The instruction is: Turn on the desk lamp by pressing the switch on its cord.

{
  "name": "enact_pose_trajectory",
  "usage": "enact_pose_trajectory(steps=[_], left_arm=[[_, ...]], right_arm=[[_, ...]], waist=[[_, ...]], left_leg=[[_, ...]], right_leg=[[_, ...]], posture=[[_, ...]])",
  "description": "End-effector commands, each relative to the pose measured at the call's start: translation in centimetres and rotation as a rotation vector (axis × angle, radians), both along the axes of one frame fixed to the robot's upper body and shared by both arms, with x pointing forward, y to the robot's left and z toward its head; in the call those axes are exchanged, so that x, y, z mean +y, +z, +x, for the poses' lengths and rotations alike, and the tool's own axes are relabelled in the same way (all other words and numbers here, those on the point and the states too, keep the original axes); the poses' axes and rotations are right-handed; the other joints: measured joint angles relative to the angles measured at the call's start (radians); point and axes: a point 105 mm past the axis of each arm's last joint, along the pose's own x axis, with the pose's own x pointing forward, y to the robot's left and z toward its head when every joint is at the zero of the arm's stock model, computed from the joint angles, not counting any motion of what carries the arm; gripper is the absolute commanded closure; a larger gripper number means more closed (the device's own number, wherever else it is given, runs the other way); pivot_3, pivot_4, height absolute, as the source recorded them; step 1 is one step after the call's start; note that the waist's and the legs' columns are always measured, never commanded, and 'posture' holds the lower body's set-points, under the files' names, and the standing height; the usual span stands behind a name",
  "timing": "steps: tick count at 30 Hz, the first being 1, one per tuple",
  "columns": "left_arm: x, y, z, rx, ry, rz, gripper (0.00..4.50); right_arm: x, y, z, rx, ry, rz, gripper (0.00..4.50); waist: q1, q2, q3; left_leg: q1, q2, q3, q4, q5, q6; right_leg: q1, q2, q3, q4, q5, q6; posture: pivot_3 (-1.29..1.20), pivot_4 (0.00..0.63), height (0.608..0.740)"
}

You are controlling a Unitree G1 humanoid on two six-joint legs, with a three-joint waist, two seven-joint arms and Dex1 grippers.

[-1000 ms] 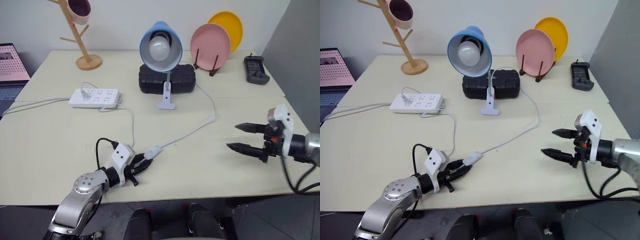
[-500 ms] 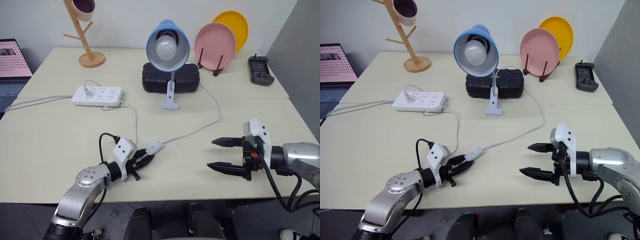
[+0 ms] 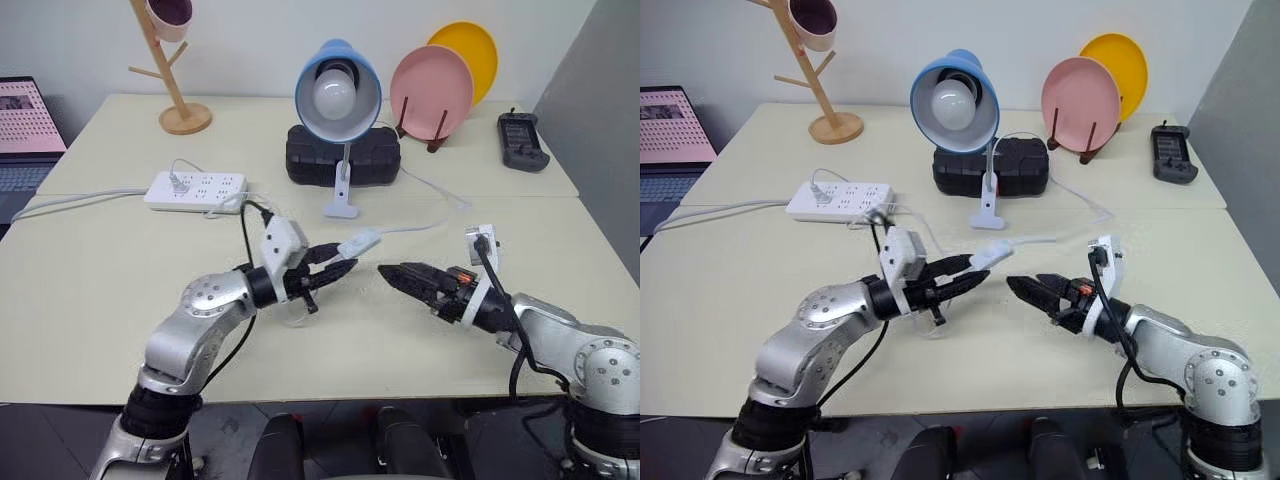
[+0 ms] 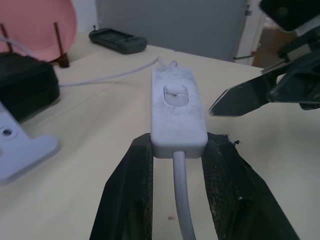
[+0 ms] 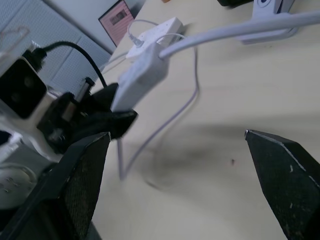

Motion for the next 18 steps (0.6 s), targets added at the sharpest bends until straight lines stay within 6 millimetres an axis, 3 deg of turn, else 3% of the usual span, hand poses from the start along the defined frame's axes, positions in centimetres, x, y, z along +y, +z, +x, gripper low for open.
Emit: enact_pose_trajectory(steps=[1,6,18], left_arm=[[-1.2,0.2,0.2,-0.076,-0.042,0.007,3.47],[-1.6,-0.1,0.4,-0.086,-0.05,-0.003,3.47],[-2.2,0.4,0.0,-0.075,-0.06,-0.065,3.47]], right_arm=[[0.8,2.1,0.9,0.056,-0.064,0.162,0.0],[1.4,2.9,1.3,0.123,-0.087,0.243,0.0],[2.1,2.4,1.1,0.183,-0.045,0.256,0.0]], waist=[[-0.001,0.0,0.0],[0.0,0.0,0.0],[0.0,0.0,0.0]], left_leg=[[0.0,0.0,0.0,0.0,0.0,0.0],[-0.002,0.0,-0.001,0.0,0.0,0.0],[-0.003,0.0,-0.002,0.001,0.0,0.0]], right_leg=[[0.0,0.0,0.0,0.0,0.0,0.0],[-0.001,0.001,0.0,0.0,0.0,0.0],[-0.001,0.001,-0.001,0.0,0.0,0.0]], posture=[[0.0,0.15,0.74],[0.0,0.15,0.74],[0.0,0.15,0.74]])
